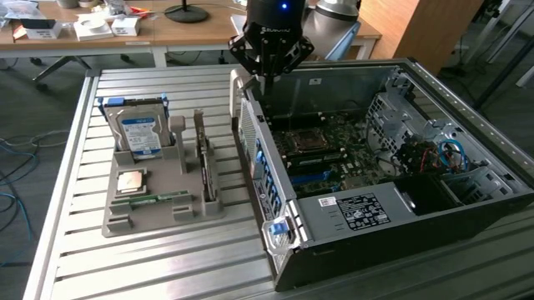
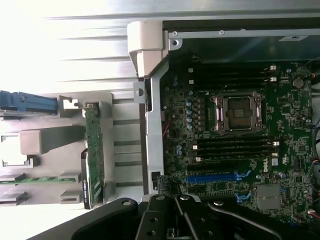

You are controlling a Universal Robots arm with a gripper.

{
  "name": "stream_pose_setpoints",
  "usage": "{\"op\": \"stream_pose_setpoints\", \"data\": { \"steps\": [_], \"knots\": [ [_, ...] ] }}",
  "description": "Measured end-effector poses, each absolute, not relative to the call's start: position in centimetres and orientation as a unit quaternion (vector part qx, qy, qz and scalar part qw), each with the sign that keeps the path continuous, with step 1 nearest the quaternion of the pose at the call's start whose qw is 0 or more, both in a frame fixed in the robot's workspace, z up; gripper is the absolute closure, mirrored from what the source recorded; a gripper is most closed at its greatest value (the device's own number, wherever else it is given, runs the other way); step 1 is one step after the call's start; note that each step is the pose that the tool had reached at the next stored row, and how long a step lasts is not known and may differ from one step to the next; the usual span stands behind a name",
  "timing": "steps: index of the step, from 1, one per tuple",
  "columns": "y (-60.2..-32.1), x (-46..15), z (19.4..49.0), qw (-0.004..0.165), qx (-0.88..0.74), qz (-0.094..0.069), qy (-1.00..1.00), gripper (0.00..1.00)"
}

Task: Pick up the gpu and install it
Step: 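Reach for the gpu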

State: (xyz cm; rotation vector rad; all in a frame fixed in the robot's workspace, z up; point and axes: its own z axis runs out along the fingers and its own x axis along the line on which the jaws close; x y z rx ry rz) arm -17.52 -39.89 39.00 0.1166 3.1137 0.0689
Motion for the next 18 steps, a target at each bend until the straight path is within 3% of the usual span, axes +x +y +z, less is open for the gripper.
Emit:
{"op": "stream_pose_setpoints", "data": {
  "steps": [18],
  "knots": [
    [-39.9, -20.7, 39.0, 0.013, 0.037, 0.022, 0.999, 0.89]
  ]
}}
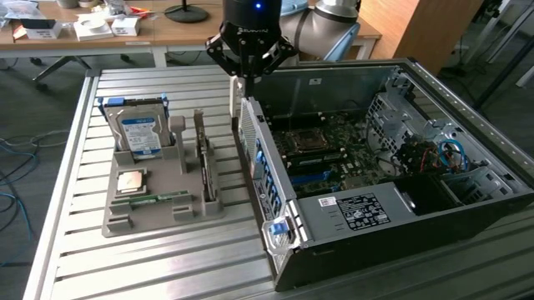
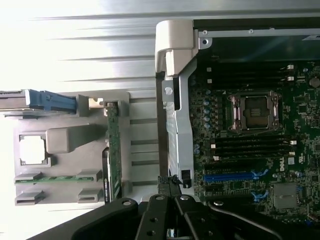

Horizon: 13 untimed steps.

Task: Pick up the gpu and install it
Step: 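Reach for the gpu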

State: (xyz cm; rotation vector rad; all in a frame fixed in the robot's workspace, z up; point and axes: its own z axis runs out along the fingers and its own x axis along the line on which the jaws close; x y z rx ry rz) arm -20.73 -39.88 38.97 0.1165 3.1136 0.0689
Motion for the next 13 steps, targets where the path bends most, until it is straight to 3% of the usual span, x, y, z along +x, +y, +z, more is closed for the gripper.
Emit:
{"op": "stream_pose_setpoints", "data": {
  "steps": [13],
  "knots": [
    [-39.9, -23.1, 39.0, 0.012, 0.037, 0.022, 0.999, 0.89]
  ]
}}
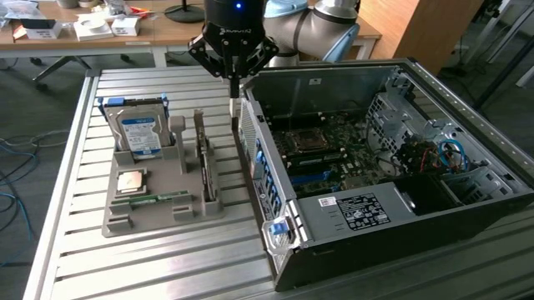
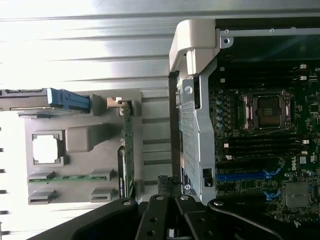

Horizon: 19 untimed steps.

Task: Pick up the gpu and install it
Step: 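Reach for the gpu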

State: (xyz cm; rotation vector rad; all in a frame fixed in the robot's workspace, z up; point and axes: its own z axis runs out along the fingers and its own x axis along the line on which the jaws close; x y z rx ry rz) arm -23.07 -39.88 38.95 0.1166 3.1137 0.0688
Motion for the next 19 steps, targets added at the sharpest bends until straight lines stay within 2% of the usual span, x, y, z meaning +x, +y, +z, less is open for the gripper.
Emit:
{"op": "stream_pose_setpoints", "data": {
  "steps": [19],
  "knots": [
    [-39.9, -26.5, 38.9, 0.012, 0.037, 0.022, 0.999, 0.89]
  ]
}}
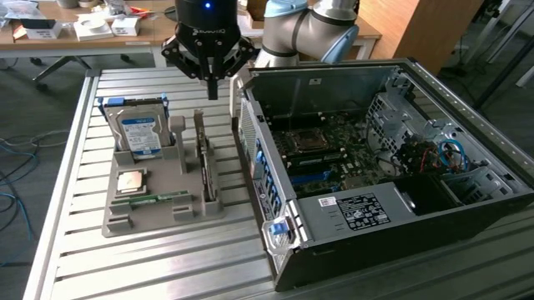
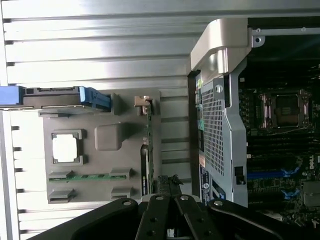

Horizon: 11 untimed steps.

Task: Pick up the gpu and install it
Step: 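Reach for the gpu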

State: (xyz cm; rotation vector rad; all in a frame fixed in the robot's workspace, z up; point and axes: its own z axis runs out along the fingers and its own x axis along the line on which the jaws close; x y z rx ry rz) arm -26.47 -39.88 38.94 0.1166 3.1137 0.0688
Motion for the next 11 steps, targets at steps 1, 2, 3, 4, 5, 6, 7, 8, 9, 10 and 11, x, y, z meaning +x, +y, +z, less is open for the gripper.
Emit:
{"op": "stream_pose_setpoints", "data": {
  "steps": [1, 2, 3, 4, 5, 6, 7, 8, 9, 10, 11],
  "knots": [
    [-39.9, -26.6, 38.9, 0.012, 0.037, 0.022, 0.999, 0.89],
    [-39.9, -26.8, 38.9, 0.013, 0.037, 0.022, 0.999, 0.89],
    [-39.9, -26.9, 38.9, 0.012, 0.037, 0.022, 0.999, 0.89],
    [-39.9, -27.1, 38.9, 0.012, 0.037, 0.022, 0.999, 0.89],
    [-39.9, -27.3, 38.9, 0.012, 0.037, 0.022, 0.999, 0.89],
    [-39.9, -27.5, 38.9, 0.012, 0.037, 0.022, 0.999, 0.89],
    [-39.9, -27.7, 38.9, 0.012, 0.037, 0.022, 0.999, 0.89],
    [-39.9, -27.8, 38.9, 0.013, 0.037, 0.022, 0.999, 0.89],
    [-39.9, -28.0, 38.9, 0.012, 0.037, 0.022, 0.999, 0.89],
    [-39.9, -28.2, 38.9, 0.012, 0.037, 0.022, 0.999, 0.89],
    [-39.9, -28.4, 38.9, 0.013, 0.037, 0.022, 0.999, 0.89]
  ]
}}
